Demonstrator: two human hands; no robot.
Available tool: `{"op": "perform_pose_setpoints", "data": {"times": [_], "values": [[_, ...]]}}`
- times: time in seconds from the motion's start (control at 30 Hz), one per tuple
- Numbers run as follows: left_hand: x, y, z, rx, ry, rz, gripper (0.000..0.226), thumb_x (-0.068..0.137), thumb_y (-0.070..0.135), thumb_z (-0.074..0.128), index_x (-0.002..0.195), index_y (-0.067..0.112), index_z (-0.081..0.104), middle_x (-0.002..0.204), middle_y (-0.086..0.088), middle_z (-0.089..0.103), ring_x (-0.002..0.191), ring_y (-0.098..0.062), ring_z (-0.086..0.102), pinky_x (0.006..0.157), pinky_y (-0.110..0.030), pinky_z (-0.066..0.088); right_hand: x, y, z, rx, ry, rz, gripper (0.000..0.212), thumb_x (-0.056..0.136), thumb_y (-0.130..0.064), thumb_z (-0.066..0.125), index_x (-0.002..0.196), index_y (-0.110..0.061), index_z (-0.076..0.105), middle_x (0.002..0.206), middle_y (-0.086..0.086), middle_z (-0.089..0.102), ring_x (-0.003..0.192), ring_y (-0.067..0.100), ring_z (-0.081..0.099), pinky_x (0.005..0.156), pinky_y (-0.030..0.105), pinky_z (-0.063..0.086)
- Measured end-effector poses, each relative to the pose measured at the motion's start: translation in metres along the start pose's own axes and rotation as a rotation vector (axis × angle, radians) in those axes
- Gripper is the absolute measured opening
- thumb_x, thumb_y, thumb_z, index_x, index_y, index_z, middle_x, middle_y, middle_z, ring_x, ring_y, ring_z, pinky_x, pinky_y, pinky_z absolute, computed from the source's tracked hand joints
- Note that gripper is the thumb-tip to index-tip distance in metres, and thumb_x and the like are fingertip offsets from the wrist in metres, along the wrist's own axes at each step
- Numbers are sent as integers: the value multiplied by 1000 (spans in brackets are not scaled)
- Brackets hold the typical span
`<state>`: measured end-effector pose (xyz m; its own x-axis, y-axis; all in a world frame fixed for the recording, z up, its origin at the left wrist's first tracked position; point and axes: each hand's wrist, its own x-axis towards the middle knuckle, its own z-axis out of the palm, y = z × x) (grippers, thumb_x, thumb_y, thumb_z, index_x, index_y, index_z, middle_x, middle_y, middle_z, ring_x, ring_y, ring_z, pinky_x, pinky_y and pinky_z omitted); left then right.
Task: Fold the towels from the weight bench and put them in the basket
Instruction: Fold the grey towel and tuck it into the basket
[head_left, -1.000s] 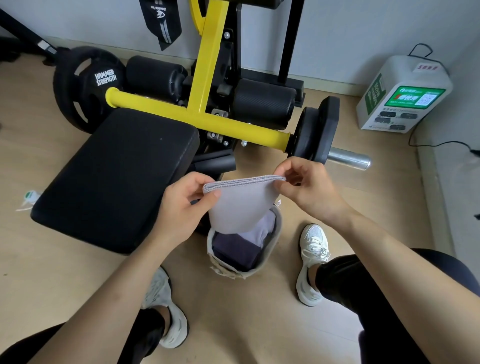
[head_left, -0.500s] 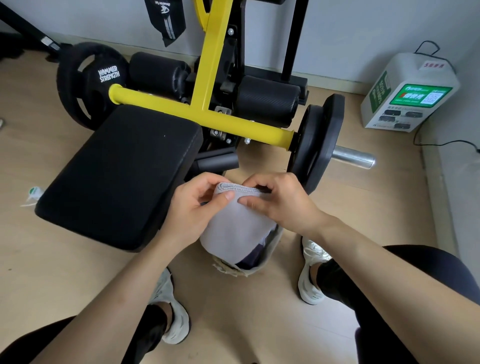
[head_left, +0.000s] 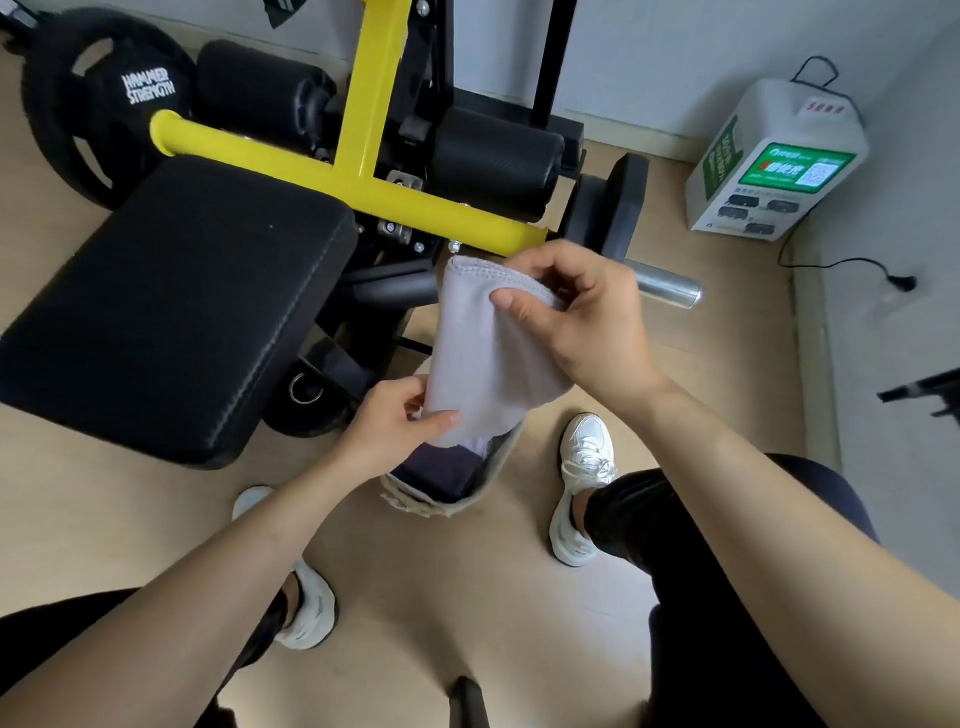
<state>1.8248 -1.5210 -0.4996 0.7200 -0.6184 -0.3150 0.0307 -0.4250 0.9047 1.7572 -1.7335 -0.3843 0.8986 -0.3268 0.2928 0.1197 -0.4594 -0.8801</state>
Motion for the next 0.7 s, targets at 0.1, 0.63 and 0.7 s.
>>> {"op": "perform_pose_setpoints", "data": {"times": [0.1,0.63,0.7], "values": [[4,-20,6,-37,-45,-55,29,88,21,77,116,19,68,112,1,78,109,-19,72,101,-51,55,3,6,-12,-23,54,7,18,86,-8,77,102,-8,68,92,7,69,83,18,63,76,27,51],[-9,-28,-23,-196,105,-271,17,99,7,57,88,8,70,91,-2,73,96,-19,67,101,-40,50,11,53,-67,-426,6,172,25,95,-10,64,118,-18,72,107,-2,63,80,-4,53,74,2,34],[-11,-17,-28,-225,146,-249,16,100,6,55,95,5,70,95,-4,76,100,-20,69,98,-35,54,10,55,-68,-460,-111,220,36,93,-9,66,128,-18,67,112,0,56,83,11,52,80,13,39]]}}
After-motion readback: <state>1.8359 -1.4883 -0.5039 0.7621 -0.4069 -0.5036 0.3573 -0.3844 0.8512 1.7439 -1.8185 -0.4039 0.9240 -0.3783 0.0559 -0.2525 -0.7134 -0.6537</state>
